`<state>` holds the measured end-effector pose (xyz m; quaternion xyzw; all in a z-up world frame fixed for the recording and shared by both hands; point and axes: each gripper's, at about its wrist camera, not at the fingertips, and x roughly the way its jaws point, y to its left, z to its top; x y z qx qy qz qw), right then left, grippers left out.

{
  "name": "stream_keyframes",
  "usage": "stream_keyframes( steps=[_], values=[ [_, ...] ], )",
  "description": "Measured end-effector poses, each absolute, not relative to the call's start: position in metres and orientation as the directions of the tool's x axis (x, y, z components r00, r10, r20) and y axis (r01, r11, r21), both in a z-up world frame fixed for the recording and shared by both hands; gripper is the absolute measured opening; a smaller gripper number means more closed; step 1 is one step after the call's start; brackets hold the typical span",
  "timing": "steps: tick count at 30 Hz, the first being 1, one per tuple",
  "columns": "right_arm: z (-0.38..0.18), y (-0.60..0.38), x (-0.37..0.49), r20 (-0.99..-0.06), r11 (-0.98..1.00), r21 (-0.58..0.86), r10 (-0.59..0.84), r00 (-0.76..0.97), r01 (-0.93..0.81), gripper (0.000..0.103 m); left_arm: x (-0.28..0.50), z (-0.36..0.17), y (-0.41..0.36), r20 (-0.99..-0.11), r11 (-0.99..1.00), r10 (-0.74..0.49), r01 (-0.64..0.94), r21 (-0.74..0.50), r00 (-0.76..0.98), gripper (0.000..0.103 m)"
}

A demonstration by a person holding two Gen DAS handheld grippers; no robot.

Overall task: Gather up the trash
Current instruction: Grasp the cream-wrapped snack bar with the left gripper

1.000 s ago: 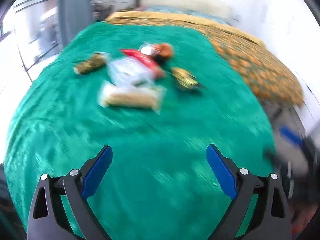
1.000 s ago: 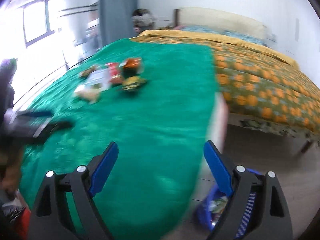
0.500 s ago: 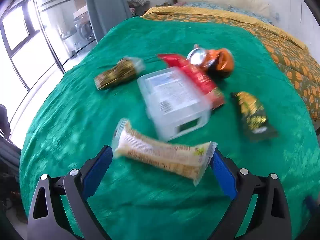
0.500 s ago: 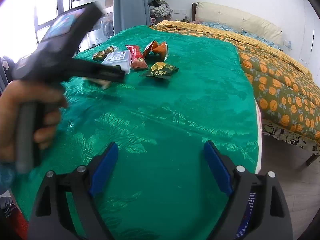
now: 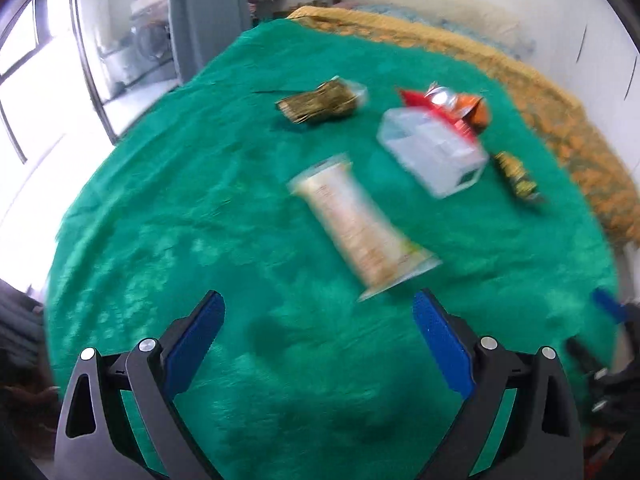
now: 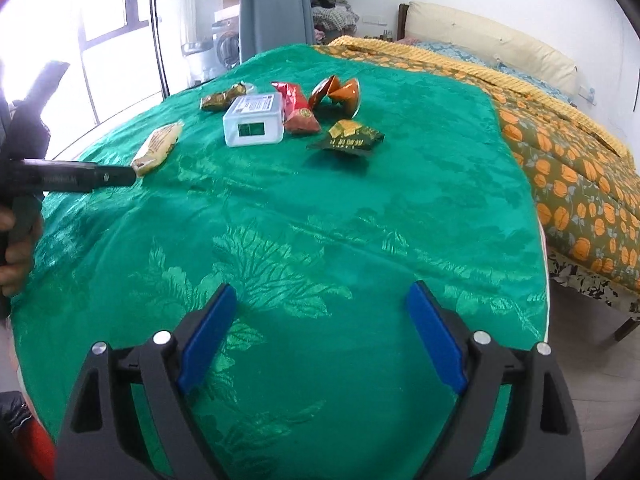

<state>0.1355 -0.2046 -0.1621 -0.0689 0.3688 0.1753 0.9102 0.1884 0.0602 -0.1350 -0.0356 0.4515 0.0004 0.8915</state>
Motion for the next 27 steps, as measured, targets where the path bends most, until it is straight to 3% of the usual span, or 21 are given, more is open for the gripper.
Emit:
stream_keyframes(
  steps=[3, 9, 12, 14, 16, 24, 27],
  values=[
    [-0.162, -0.205, 0.136, -0.696, 0.929, 0.008, 0.27, 0.665, -0.369, 0.086, 0.205, -0.132, 0.046, -0.798, 0.996, -0.042, -0.038, -0.082, 0.602, 0.095],
    [-0.162, -0.206, 0.137, -0.699, 0.93, 0.012, 0.272, 0.662, -0.369, 0.086, 0.239, -0.146, 0.038, -0.83, 0.993, 0.084, -0.119, 0.021, 0.551, 0.094],
    [-0.162, -0.207, 0.138, -0.701, 0.928, 0.02, 0.277, 0.657, -0.371, 0.086, 0.239, -0.147, 0.038, -0.83, 0.994, 0.082, -0.105, 0.029, 0.552, 0.075],
    [-0.163, -0.208, 0.138, -0.703, 0.928, 0.024, 0.28, 0.654, -0.372, 0.086, 0.234, -0.145, 0.036, -0.823, 0.996, 0.077, -0.077, 0.04, 0.563, 0.046],
    [-0.163, -0.208, 0.138, -0.704, 0.928, 0.027, 0.282, 0.652, -0.372, 0.086, 0.228, -0.142, 0.035, -0.818, 0.998, 0.058, -0.043, 0.041, 0.572, 0.038],
    [-0.162, -0.21, 0.138, -0.707, 0.929, 0.038, 0.285, 0.647, -0.367, 0.086, 0.175, -0.133, 0.034, -0.82, 0.989, -0.136, 0.126, -0.078, 0.557, 0.036],
    [-0.16, -0.212, 0.141, -0.717, 0.941, 0.042, 0.262, 0.645, -0.336, 0.086, 0.165, -0.137, 0.03, -0.813, 0.988, -0.132, 0.138, -0.064, 0.567, 0.04]
  ],
)
